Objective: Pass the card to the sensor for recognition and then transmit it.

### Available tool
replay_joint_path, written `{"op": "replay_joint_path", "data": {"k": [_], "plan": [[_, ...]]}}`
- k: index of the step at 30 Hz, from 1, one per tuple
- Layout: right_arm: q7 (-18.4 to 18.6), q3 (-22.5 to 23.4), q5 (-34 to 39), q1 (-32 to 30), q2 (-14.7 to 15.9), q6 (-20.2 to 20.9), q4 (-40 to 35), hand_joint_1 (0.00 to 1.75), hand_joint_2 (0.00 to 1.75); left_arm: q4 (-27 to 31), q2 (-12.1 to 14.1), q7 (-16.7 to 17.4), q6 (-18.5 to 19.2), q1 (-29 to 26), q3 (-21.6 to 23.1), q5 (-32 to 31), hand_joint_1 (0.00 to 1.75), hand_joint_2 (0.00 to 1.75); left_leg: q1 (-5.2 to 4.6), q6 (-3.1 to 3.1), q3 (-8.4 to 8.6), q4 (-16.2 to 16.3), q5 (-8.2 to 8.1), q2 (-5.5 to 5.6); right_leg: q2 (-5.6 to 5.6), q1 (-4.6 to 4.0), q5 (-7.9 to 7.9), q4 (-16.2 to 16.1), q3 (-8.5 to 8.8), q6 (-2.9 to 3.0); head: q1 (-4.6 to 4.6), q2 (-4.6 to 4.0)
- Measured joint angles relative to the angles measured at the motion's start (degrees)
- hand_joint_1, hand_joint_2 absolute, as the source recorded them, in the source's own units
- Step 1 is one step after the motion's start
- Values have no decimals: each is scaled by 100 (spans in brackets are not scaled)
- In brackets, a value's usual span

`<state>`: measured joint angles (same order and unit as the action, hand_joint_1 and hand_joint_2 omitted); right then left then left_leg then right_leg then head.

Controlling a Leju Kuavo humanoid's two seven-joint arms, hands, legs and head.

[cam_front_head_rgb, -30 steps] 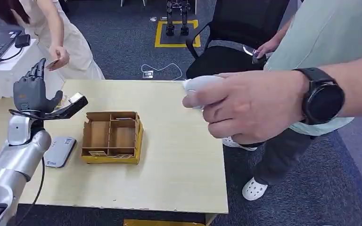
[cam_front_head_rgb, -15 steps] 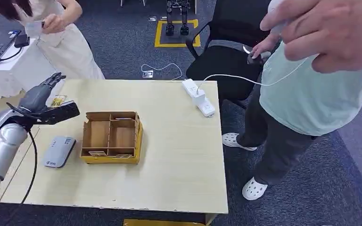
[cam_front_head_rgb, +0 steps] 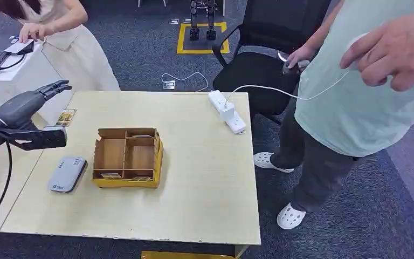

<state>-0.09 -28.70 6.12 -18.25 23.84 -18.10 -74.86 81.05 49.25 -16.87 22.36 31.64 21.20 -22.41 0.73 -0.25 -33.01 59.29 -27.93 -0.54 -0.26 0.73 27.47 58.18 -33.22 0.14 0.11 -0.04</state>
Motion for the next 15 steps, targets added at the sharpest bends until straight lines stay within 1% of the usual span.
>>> {"op": "replay_joint_path", "data": {"k": [4, 8, 11, 15], "plan": [[-2, 109, -59, -9, -103, 70, 96, 0, 175, 462, 420, 150, -292, -340, 229, -430, 0, 175, 1, 0, -5, -1, 0, 0, 0, 0, 1, 0, -3, 0, 4, 0], [13, 192, -116, -19, -190, 107, 157, 0, 175, 751, 708, 369, -680, -743, 360, -820, 0, 175, 0, 0, -3, -2, 0, -3, -2, 0, 0, 0, -4, 0, 4, 0], [48, 240, -164, -15, -243, 118, 184, 0, 175, 898, 786, 474, -843, -999, 448, -1106, 0, 175, -1, 0, -4, -2, 0, 1, 2, 0, 0, -1, -1, 0, 0, 0], [79, 337, -269, -12, -312, 216, 205, 0, 175, 1075, 760, 500, -933, -1376, 465, -1158, 0, 175, -2, 0, -4, -1, 0, -1, 0, 1, 0, -1, -2, 0, 2, 0]]}}
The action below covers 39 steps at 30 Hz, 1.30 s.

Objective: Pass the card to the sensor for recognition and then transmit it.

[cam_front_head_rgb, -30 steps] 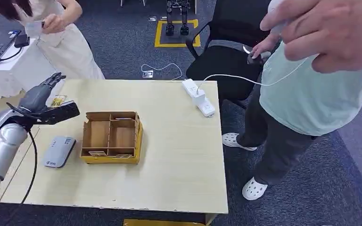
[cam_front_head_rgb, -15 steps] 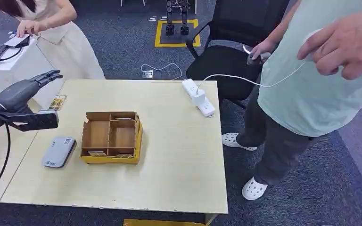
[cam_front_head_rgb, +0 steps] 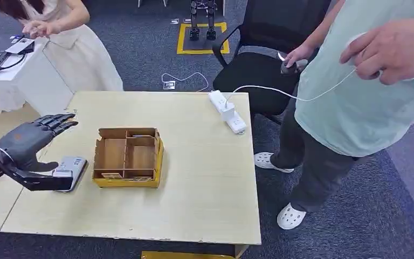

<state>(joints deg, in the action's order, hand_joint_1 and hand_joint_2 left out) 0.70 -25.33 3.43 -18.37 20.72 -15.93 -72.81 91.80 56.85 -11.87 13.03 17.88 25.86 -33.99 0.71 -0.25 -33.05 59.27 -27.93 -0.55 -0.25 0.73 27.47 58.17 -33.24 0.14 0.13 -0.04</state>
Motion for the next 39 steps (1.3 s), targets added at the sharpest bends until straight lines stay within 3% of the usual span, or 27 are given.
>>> {"op": "replay_joint_path", "data": {"k": [7, 18, 24, 39], "plan": [[-7, 142, -116, 39, -68, 101, 48, 0, 175, 286, -164, -109, 57, -295, 20, 107, 0, 175, 1, 0, -1, 0, 0, 2, 2, 0, 0, -2, 1, 0, -2, 0], [-70, 304, -280, 109, -186, 273, 142, 0, 175, 363, -297, -315, 59, -66, 328, -330, 0, 175, 2, -3, 0, 0, 2, 3, 2, 0, -1, -1, 0, 0, -2, 0], [-70, 395, -358, 125, -251, 293, 162, 0, 175, 363, -474, -46, -363, -34, 575, -839, 0, 175, 0, -3, 0, 0, 2, 3, 2, 0, -1, -1, 0, 0, -2, 0], [-9, 690, -632, 128, -352, 476, 155, 0, 175, 304, -848, 232, -525, -53, 959, -1344, 0, 175, 2, -3, -1, 0, 2, 3, 2, 0, -1, -1, 0, 0, -2, 0]]}}
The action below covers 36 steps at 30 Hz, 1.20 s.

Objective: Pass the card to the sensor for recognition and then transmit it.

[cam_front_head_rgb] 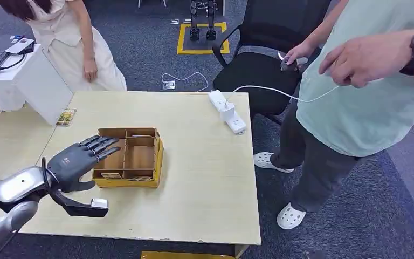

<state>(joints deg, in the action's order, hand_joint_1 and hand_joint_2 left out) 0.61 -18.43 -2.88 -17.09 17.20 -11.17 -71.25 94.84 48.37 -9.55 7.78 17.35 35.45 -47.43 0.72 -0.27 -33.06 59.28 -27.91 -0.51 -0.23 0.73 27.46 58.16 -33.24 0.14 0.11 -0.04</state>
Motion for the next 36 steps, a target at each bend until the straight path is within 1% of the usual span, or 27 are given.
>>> {"op": "replay_joint_path", "data": {"k": [4, 10, 17, 19, 22, 29, 32, 36], "plan": [[-7, 103, -101, -1, -57, 63, -11, 0, 175, -53, -87, 149, -76, -26, 26, -195, 0, 175, 0, 0, 0, 0, 0, 0, 0, 0, 0, 0, 0, 0, 0, 0], [9, 249, -245, -16, -168, 155, -26, 0, 175, -206, -251, 603, -164, -136, 18, -628, 0, 175, -1, 0, 0, 0, 0, 0, -1, 0, 0, 0, 0, 0, 0, 0], [9, 370, -352, -34, -267, 232, -26, 0, 175, -378, -489, 745, -192, -269, -24, -907, 0, 175, -1, 0, 0, 0, 0, 0, 0, 0, 0, 0, 0, 0, 2, 0], [7, 411, -365, -35, -286, 234, -26, 0, 175, -420, -529, 741, -194, -287, -39, -927, 0, 175, -1, 0, 0, 0, 0, 0, 0, 0, 0, 0, 0, 0, 0, 0], [9, 450, -398, -36, -300, 254, -26, 0, 175, -461, -562, 583, -140, -299, -85, -806, 0, 175, 0, 0, 0, 0, 0, 0, 0, 0, 0, 0, 0, 0, 0, 0], [-9, 520, -459, -32, -330, 332, -24, 0, 175, -479, -557, 190, -22, -297, -247, -122, 0, 175, 0, 0, 0, 0, 0, 1, 0, 0, 0, 0, 0, 0, 0, 0], [-46, 549, -468, -29, -343, 337, -22, 0, 175, -479, -559, 113, 20, -294, -315, 72, 0, 175, 0, 0, 0, 0, 0, 1, 0, 0, 0, 0, 0, 0, 0, 0], [-77, 560, -477, -17, -365, 343, -2, 0, 175, -479, -559, 74, 46, -290, -358, 124, 0, 175, 0, 0, 0, 0, 0, 1, 0, 0, 0, 0, 0, 0, 0, 0]]}}
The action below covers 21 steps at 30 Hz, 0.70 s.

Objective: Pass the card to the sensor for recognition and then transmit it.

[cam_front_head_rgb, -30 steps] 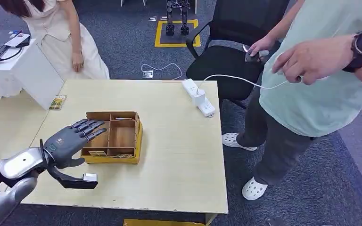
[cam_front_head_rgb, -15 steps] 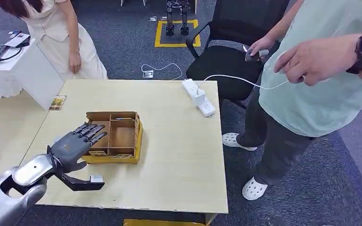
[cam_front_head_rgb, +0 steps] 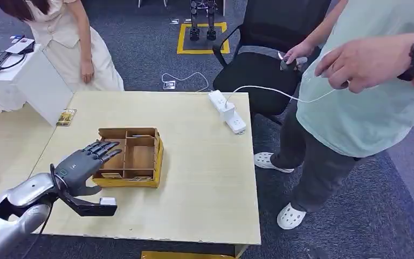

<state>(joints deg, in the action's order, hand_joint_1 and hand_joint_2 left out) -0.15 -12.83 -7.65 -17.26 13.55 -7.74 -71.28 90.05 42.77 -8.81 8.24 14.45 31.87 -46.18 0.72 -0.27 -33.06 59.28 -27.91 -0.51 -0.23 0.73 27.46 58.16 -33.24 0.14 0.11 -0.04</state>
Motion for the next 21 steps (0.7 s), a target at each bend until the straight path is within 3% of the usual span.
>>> {"op": "replay_joint_path", "data": {"k": [21], "plan": [[-17, 39, -94, 55, -33, 87, 46, 0, 175, -4, 0, 120, -26, -39, -4, -256, 0, 175, 0, 0, -1, 0, 0, 0, 0, 0, 0, 0, 0, 0, 0, 0]]}}
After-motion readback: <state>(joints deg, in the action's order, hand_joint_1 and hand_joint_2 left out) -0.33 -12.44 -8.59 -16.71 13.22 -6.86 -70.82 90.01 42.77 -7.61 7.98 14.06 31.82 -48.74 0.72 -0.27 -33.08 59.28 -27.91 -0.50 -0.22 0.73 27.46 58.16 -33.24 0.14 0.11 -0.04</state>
